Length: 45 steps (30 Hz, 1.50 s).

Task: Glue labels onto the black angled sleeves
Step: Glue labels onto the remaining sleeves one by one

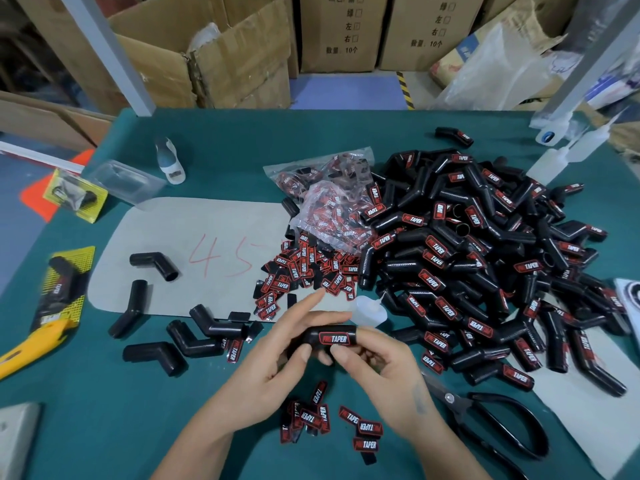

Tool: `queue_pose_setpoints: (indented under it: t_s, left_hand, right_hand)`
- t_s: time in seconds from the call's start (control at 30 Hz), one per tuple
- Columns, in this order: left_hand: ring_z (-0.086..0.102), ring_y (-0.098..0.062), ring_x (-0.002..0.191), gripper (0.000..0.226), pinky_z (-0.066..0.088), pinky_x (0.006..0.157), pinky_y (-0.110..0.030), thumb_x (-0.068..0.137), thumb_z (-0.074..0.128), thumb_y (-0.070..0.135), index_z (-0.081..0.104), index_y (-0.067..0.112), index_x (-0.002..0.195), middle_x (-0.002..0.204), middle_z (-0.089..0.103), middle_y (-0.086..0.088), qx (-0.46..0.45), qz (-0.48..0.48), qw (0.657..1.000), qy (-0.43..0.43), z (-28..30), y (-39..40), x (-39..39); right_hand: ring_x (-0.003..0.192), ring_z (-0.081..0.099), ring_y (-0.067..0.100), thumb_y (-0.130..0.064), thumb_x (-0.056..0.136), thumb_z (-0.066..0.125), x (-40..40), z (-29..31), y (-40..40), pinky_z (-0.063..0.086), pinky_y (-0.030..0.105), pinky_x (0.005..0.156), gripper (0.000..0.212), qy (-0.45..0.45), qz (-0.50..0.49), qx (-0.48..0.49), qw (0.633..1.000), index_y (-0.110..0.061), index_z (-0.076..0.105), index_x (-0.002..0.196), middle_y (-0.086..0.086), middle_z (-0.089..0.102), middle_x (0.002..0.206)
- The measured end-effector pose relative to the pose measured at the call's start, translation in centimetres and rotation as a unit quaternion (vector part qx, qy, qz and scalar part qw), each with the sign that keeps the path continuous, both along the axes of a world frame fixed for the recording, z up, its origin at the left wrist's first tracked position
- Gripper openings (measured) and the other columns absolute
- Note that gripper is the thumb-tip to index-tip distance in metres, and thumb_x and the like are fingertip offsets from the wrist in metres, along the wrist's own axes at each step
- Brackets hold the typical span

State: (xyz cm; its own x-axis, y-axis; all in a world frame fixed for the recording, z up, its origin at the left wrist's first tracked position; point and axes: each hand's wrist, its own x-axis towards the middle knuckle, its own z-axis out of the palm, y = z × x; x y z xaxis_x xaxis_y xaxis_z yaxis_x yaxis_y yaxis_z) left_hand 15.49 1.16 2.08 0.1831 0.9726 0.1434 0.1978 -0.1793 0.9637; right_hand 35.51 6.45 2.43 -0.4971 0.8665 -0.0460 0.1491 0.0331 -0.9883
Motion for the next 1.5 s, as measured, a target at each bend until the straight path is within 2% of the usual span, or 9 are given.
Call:
queue_pose_setpoints:
  t_s: [0.2, 0.4, 0.57, 0.77, 0.9, 1.03, 1.2, 1.37, 1.5]
  left_hand:
    - [0.041, -0.022, 0.151, 0.074, 0.024, 0.124, -0.027, 0.107, 0.044, 0.005, 0.011, 0.029, 0.168, 0.16, 0.05, 0.006, 0.03, 0.01, 0.999, 0.041, -0.1, -0.2, 0.9]
    - [0.043, -0.022, 0.151, 0.077, 0.029, 0.123, -0.027, 0.105, 0.048, 0.003, 0.011, 0.027, 0.168, 0.164, 0.044, 0.003, 0.117, 0.009, 0.989, 0.087, -0.1, -0.2, 1.7]
    - [0.045, -0.023, 0.149, 0.074, 0.028, 0.124, -0.029, 0.107, 0.049, 0.002, 0.014, 0.029, 0.167, 0.16, 0.049, 0.002, 0.095, 0.014, 0.994, 0.048, 0.0, -0.4, 1.4]
    - [0.06, -0.037, 0.132, 0.042, 0.049, 0.109, -0.042, 0.112, 0.046, 0.024, 0.046, 0.018, 0.154, 0.142, 0.065, -0.012, 0.125, 0.157, 0.976, -0.087, 0.3, 0.2, -0.7]
    - [0.063, -0.016, 0.116, 0.034, 0.051, 0.092, -0.03, 0.105, 0.058, 0.008, 0.067, 0.037, 0.121, 0.123, 0.068, 0.014, 0.045, 0.36, 0.923, 0.129, -1.0, 1.9, -3.8]
    - [0.056, -0.029, 0.103, 0.014, 0.043, 0.088, -0.037, 0.096, 0.07, 0.011, 0.075, 0.019, 0.106, 0.107, 0.064, 0.004, 0.024, 0.334, 0.858, 0.389, -2.7, 2.1, -6.9]
    - [0.055, -0.026, 0.097, 0.006, 0.039, 0.084, -0.044, 0.094, 0.079, 0.03, 0.075, 0.026, 0.098, 0.099, 0.06, 0.008, -0.025, 0.285, 0.85, 0.443, -2.0, 1.8, -7.4]
    - [0.051, -0.02, 0.102, 0.004, 0.032, 0.088, -0.041, 0.097, 0.073, 0.03, 0.074, 0.027, 0.096, 0.1, 0.057, 0.012, -0.007, 0.3, 0.861, 0.411, -1.1, 0.4, -9.6]
    - [0.045, -0.018, 0.107, 0.036, 0.034, 0.094, -0.04, 0.072, 0.093, 0.044, 0.075, 0.031, 0.101, 0.109, 0.055, 0.012, -0.105, 0.2, 0.882, 0.413, -0.8, -0.2, -10.5]
  right_hand:
    - [0.065, 0.039, 0.005, -0.071, 0.079, 0.076, -0.6, -0.7, -0.5, 0.034, 0.021, 0.061, 0.069, 0.011, -0.08, 0.012, 0.997, -0.002, 0.065, 0.078, -0.004, 0.045, 0.073]
    - [0.068, 0.037, 0.012, -0.065, 0.083, 0.078, -1.2, -1.0, -1.1, 0.033, 0.029, 0.064, 0.054, 0.075, -0.114, -0.021, 0.99, -0.013, 0.066, 0.081, 0.0, 0.039, 0.073]
    - [0.072, 0.046, 0.007, -0.055, 0.104, 0.055, -0.6, 0.0, -1.1, 0.039, 0.017, 0.069, 0.034, 0.057, -0.082, 0.062, 0.993, -0.042, 0.057, 0.073, -0.012, 0.046, 0.078]
    - [0.071, 0.059, 0.021, -0.031, 0.109, 0.044, 1.2, 0.5, -0.6, 0.053, 0.036, 0.063, 0.028, 0.1, -0.181, 0.18, 0.962, -0.032, 0.068, 0.094, 0.001, 0.051, 0.111]
    - [0.071, 0.064, 0.014, -0.039, 0.106, 0.059, 4.3, 1.9, 2.4, 0.055, 0.023, 0.063, 0.007, 0.158, -0.315, 0.201, 0.914, -0.036, 0.063, 0.11, 0.005, 0.058, 0.114]
    - [0.079, 0.067, 0.008, -0.043, 0.098, 0.071, 6.9, 1.9, 5.4, 0.056, 0.019, 0.065, 0.025, 0.076, -0.4, 0.157, 0.9, -0.049, 0.05, 0.11, -0.013, 0.062, 0.103]
    - [0.085, 0.064, 0.003, -0.047, 0.099, 0.066, 8.3, 0.0, 7.3, 0.052, 0.023, 0.086, 0.022, -0.157, -0.403, 0.18, 0.884, -0.04, 0.052, 0.115, -0.015, 0.056, 0.113]
    - [0.08, 0.057, 0.0, -0.027, 0.105, 0.063, 7.2, 0.6, 6.3, 0.049, 0.013, 0.071, 0.027, -0.083, -0.438, 0.261, 0.856, -0.014, 0.059, 0.128, -0.019, 0.035, 0.129]
    - [0.09, 0.058, -0.004, -0.039, 0.103, 0.061, 5.2, 0.9, 4.2, 0.045, 0.012, 0.073, 0.022, -0.106, -0.275, 0.313, 0.903, -0.032, 0.063, 0.124, -0.01, 0.054, 0.115]
